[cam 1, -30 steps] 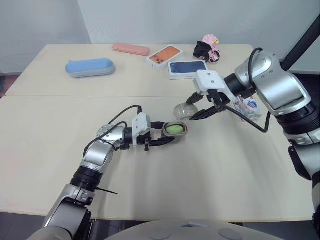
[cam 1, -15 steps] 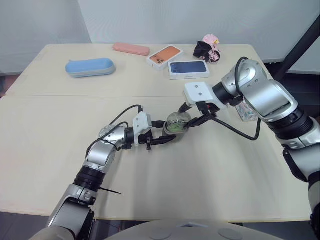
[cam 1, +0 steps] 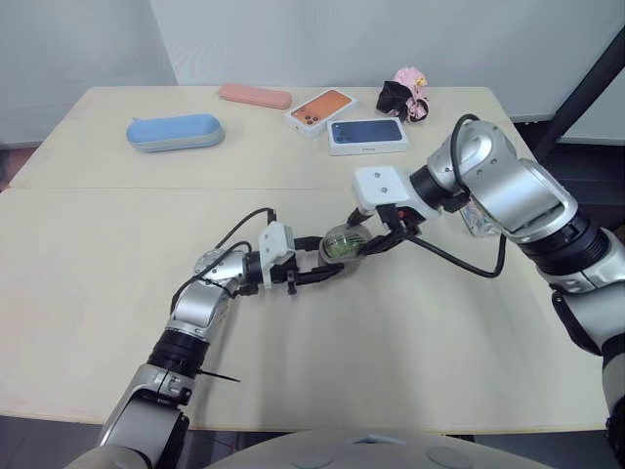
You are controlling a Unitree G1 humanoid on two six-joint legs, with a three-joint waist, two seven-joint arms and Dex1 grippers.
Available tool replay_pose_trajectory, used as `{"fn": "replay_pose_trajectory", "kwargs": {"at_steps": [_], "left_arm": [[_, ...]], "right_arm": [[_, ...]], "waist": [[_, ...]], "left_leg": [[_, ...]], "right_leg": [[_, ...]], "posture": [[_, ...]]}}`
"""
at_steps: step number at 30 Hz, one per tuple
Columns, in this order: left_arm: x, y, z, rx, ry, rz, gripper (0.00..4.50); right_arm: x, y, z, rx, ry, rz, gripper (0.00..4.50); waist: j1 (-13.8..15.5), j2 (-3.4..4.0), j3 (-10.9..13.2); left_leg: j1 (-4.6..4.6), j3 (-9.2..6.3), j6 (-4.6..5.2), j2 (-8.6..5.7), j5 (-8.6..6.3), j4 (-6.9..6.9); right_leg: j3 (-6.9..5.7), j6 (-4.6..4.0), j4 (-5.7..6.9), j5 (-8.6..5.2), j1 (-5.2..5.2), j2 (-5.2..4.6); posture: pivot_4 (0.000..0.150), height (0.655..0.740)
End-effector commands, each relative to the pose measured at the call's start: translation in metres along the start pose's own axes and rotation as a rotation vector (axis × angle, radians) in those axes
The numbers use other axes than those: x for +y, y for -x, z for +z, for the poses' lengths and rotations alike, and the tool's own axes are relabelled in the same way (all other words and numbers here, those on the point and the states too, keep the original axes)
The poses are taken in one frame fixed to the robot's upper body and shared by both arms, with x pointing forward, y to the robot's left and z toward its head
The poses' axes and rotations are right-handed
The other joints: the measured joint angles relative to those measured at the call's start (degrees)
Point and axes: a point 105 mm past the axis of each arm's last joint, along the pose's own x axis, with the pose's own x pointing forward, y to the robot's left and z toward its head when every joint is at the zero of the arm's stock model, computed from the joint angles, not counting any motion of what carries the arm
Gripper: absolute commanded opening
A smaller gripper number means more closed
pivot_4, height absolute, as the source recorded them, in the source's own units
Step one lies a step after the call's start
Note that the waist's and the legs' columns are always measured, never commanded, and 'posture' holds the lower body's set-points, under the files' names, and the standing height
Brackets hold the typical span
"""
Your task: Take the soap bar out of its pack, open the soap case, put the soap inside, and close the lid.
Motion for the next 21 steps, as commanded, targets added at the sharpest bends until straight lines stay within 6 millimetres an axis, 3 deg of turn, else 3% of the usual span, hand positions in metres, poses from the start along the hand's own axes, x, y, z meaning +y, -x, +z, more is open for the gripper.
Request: {"fn": "replay_pose_trajectory", "kwargs": {"at_steps": [1,21], "left_arm": [[0.008,0.003,0.013,-0.049,-0.043,0.025,1.90],[0.004,0.000,0.010,-0.034,-0.044,0.015,1.90]], "right_arm": [[0.000,0.005,0.006,0.028,0.033,-0.015,1.94],[-0.003,-0.008,0.005,0.035,0.006,-0.022,1.94]], "waist": [[0.01,0.00,0.00],[-0.03,-0.02,-0.02]], "left_leg": [[0.07,0.00,0.00,0.00,0.00,0.00],[0.27,0.01,0.00,0.00,0.00,0.00]], "right_leg": [[-0.01,0.00,0.00,0.00,0.00,0.00],[0.05,0.00,0.05,0.00,0.00,0.00]], "posture": [[0.150,0.7400],[0.150,0.7400]]}}
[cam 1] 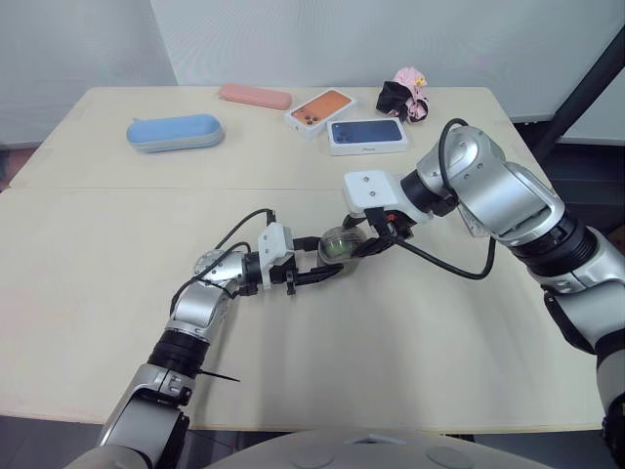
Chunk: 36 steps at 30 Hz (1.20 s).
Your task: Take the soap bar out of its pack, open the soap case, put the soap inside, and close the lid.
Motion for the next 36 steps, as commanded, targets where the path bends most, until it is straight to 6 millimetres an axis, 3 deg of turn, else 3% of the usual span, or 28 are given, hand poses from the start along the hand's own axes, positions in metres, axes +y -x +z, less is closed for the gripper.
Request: {"fn": "replay_pose_trajectory", "kwargs": {"at_steps": [1,15,16,21,31,36], "left_arm": [[0.004,0.000,0.010,-0.033,-0.035,0.016,1.90],[0.005,0.001,0.008,-0.019,-0.031,0.026,1.90],[0.005,0.001,0.008,-0.019,-0.031,0.026,1.90],[0.004,0.000,0.007,-0.016,-0.029,0.025,1.90],[0.006,0.002,0.005,-0.007,-0.024,0.027,1.90],[0.005,0.003,0.005,-0.004,-0.025,0.030,1.90]], "right_arm": [[-0.001,0.000,0.003,0.013,0.031,-0.009,1.94],[-0.004,-0.003,0.001,0.012,0.020,-0.015,1.94],[-0.005,-0.004,0.001,0.012,0.021,-0.018,2.98],[-0.007,-0.004,0.001,0.007,0.030,-0.034,4.43],[-0.005,0.007,-0.002,-0.002,0.012,-0.035,4.43],[-0.002,0.028,-0.026,-0.001,-0.065,-0.046,4.43]], "waist": [[-0.01,-0.01,-0.01],[-0.14,-0.04,-0.03],[-0.14,-0.04,-0.03],[-0.07,-0.04,-0.03],[-0.05,-0.04,-0.03],[0.22,-0.06,-0.03]], "left_leg": [[0.00,0.00,0.00,0.00,0.00,0.00],[0.00,0.05,-0.03,0.00,0.02,0.00],[0.01,0.05,-0.03,0.00,0.02,0.00],[0.03,0.05,-0.03,0.00,0.02,0.00],[0.03,0.04,-0.03,0.00,0.02,0.00],[-0.03,0.04,-0.03,-0.01,0.02,0.00]], "right_leg": [[0.00,0.00,0.00,0.00,0.00,0.00],[0.06,0.00,0.05,0.00,0.03,0.00],[0.06,0.00,0.05,0.00,0.03,0.00],[0.04,0.00,0.05,0.00,0.01,0.00],[0.04,0.00,0.04,0.00,0.01,0.00],[0.06,0.00,0.03,0.00,0.02,-0.01]], "posture": [[0.150,0.7400],[0.150,0.7400],[0.150,0.7400],[0.150,0.7400],[0.150,0.7400],[0.150,0.7400]]}}
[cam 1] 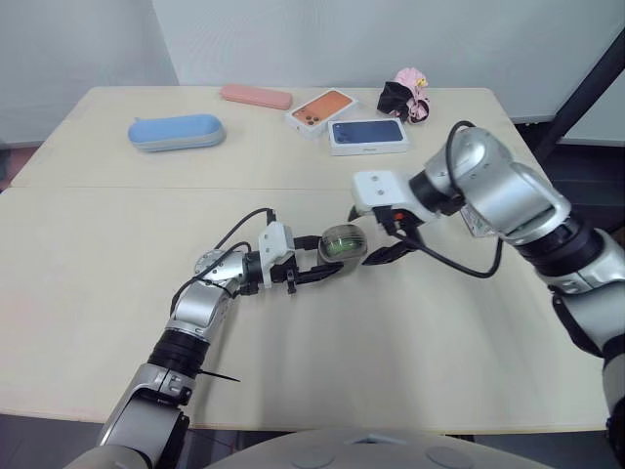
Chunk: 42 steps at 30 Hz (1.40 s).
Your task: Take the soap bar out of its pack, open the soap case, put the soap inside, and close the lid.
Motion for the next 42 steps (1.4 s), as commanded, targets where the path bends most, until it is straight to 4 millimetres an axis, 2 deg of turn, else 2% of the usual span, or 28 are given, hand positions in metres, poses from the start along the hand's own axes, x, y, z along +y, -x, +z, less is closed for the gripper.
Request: {"fn": "replay_pose_trajectory", "kwargs": {"at_steps": [1,9,12,18,20,22,26,31,32,36,42], "left_arm": [[0.004,0.003,0.005,-0.008,-0.025,0.016,1.90],[0.004,0.003,0.005,-0.008,-0.025,0.016,1.90],[0.003,0.004,0.004,-0.006,-0.025,0.019,1.90],[0.003,0.005,0.004,-0.005,-0.025,0.020,1.90],[0.006,0.004,0.005,-0.008,-0.030,0.031,1.90],[0.007,0.004,0.006,-0.008,-0.032,0.036,1.90],[0.006,0.004,0.005,-0.004,-0.030,0.037,1.90],[0.006,0.005,0.004,-0.001,-0.028,0.037,1.90],[0.006,0.005,0.005,-0.002,-0.027,0.037,1.90],[0.005,0.004,0.005,-0.006,-0.025,0.035,1.90],[0.004,0.002,0.006,-0.020,-0.016,0.030,1.90]], "right_arm": [[-0.002,0.015,-0.004,-0.022,-0.002,-0.026,4.43],[-0.002,0.016,-0.004,-0.025,0.001,-0.024,4.43],[-0.002,0.027,-0.021,-0.026,-0.055,-0.042,4.43],[-0.001,0.029,-0.024,-0.030,-0.058,-0.043,4.43],[-0.004,0.029,-0.061,-0.226,-0.166,-0.157,3.89],[0.000,0.031,-0.082,-0.312,-0.221,-0.220,3.29],[0.007,0.029,-0.088,-0.329,-0.224,-0.202,2.01],[0.007,0.030,-0.089,-0.341,-0.231,-0.197,0.24],[0.007,0.030,-0.088,-0.347,-0.233,-0.196,0.02],[0.009,0.030,-0.083,-0.404,-0.262,-0.177,0.02],[0.015,0.036,-0.056,-0.604,-0.256,-0.114,0.02]], "waist": [[-0.06,0.00,0.00],[-0.23,0.00,0.00],[-0.04,-0.02,-0.01],[-0.12,-0.02,-0.02],[0.20,-0.37,-0.23],[1.11,-0.67,-0.41],[0.71,-0.29,-0.35],[0.41,-0.29,-0.36],[0.41,-0.29,-0.36],[0.48,-0.29,-0.36],[0.56,-0.29,-0.36]], "left_leg": [[-0.03,0.00,0.00,-0.01,0.00,0.00],[-0.14,0.01,-0.01,0.03,0.00,0.00],[-0.16,0.01,-0.01,0.03,0.00,0.00],[-0.17,0.02,0.00,0.01,0.00,0.00],[-0.19,0.00,0.00,0.02,0.00,-0.02],[-0.24,-0.03,0.01,0.05,-0.01,0.00],[-0.43,0.12,0.14,-0.19,-0.04,0.20],[-0.38,0.06,0.10,0.06,-0.03,0.21],[-0.38,0.06,0.10,0.05,-0.03,0.21],[-0.40,0.06,0.10,0.05,-0.03,0.21],[-0.42,0.06,0.11,0.05,-0.03,0.21]], "right_leg": [[0.01,0.00,0.00,0.00,0.01,0.00],[0.06,0.00,0.00,0.00,0.01,0.05],[0.05,0.00,0.00,0.00,0.01,0.04],[0.10,0.00,-0.01,0.00,0.01,0.06],[0.07,0.00,-0.05,0.00,0.01,0.04],[-0.02,0.00,-0.05,0.00,0.04,0.00],[0.20,0.00,-0.11,0.00,-0.02,0.08],[0.15,0.01,-0.08,0.00,-0.02,0.06],[0.15,0.01,-0.09,0.00,-0.02,0.06],[0.15,0.01,-0.09,0.00,-0.02,0.06],[0.15,0.01,-0.11,0.00,-0.02,0.06]], "posture": [[0.150,0.7400],[0.150,0.7400],[0.150,0.7400],[0.150,0.7400],[0.150,0.7400],[0.150,0.7400],[0.150,0.7400],[0.150,0.7400],[0.150,0.7400],[0.150,0.7400],[0.150,0.7400]]}}
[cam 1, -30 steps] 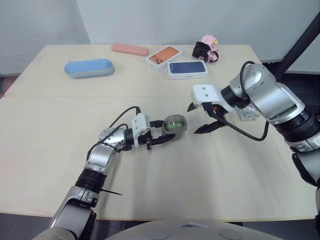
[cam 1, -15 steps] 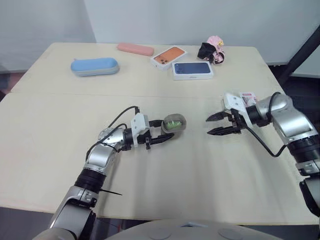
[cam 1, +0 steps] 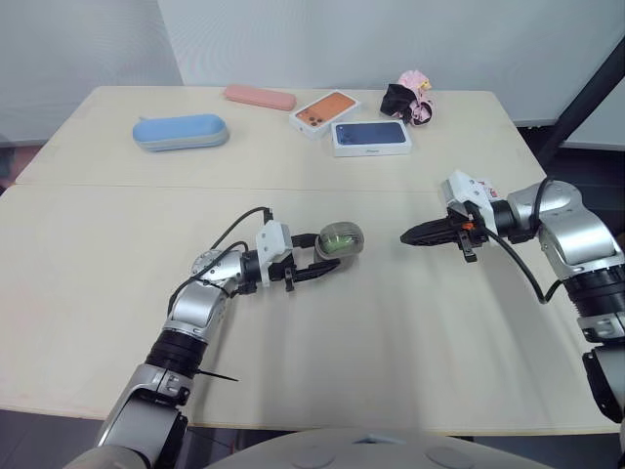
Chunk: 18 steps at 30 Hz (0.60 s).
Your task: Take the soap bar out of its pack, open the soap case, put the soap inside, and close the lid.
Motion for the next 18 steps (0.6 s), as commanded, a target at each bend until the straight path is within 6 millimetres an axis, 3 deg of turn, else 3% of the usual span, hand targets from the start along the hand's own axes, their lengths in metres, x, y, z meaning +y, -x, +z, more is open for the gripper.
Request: {"fn": "replay_pose_trajectory", "kwargs": {"at_steps": [1,6,18], "left_arm": [[0.000,-0.001,0.007,-0.035,-0.008,0.000,1.90],[0.000,-0.003,0.010,-0.055,-0.001,-0.001,1.90],[-0.002,-0.006,0.010,-0.055,-0.009,-0.006,1.90]], "right_arm": [[0.008,0.002,0.032,-0.152,0.021,0.041,0.02],[0.019,-0.011,0.059,-0.242,0.025,0.087,0.02],[0.020,-0.042,0.072,-0.238,0.103,0.084,0.02]], "waist": [[0.02,0.00,0.00],[0.34,0.00,0.00],[0.39,0.00,0.00]], "left_leg": [[0.00,0.00,0.00,0.00,0.00,0.00],[0.01,0.00,0.00,0.00,0.00,0.00],[0.00,0.00,0.00,-0.01,0.00,-0.01]], "right_leg": [[0.00,0.00,0.00,0.00,0.00,0.00],[-0.01,0.00,0.00,0.00,-0.01,0.00],[-0.01,0.00,-0.03,0.00,-0.05,-0.02]], "posture": [[0.150,0.7400],[0.150,0.7400],[0.150,0.7400]]}}
